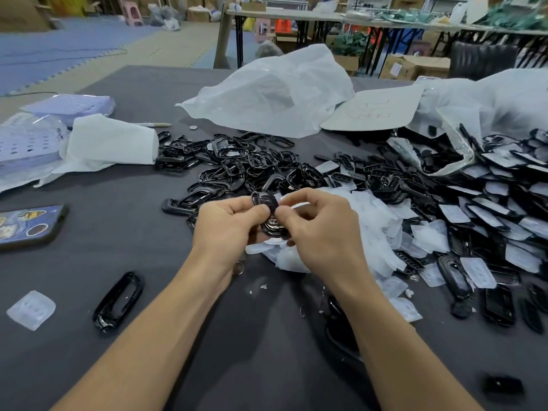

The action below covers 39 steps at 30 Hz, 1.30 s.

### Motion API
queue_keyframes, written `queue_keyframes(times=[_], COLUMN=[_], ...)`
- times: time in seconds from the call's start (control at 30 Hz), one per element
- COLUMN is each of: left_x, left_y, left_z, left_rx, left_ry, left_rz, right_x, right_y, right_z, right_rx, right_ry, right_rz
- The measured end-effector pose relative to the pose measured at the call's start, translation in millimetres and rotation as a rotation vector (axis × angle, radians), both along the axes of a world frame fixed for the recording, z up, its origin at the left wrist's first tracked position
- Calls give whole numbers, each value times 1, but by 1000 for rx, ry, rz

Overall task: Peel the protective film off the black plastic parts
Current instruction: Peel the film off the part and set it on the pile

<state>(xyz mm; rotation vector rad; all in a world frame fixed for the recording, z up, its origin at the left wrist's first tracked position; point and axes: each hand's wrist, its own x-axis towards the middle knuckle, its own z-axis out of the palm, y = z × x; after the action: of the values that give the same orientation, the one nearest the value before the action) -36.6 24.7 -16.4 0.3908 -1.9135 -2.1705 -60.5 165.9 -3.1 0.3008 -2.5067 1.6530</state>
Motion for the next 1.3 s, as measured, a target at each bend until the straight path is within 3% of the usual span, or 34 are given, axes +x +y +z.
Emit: queue_keyframes(times=[0.1, 0.3, 0.47, 0.6, 0.7, 0.93, 1.2, 1.3], left_x=[-4, -4, -6, -6, -5, -6, 2, 2], left_y=[-4, -8, -7, -6, -5, -3, 0, 0], left_z=[2, 0, -2, -2, -2, -1, 3, 2], left_rx=[72, 48, 87, 68, 24, -26, -111, -100], left_ry=[30, 35, 17, 33, 26, -14, 91, 118], left_rz=[91, 125, 151, 119, 102, 87, -60, -72], right_x=[-3, -5, -7, -9, -10, -11, -10, -11], right_y=[12, 15, 14, 14, 13, 11, 9, 10], right_z=[2, 1, -1, -5, -7, -9, -9, -10], right_rx=[195, 705, 646, 754, 685, 250, 250, 135], right_ry=[174, 112, 116, 125, 197, 165, 189, 124], right_rz=[-101, 120, 54, 81, 45, -95, -134, -117])
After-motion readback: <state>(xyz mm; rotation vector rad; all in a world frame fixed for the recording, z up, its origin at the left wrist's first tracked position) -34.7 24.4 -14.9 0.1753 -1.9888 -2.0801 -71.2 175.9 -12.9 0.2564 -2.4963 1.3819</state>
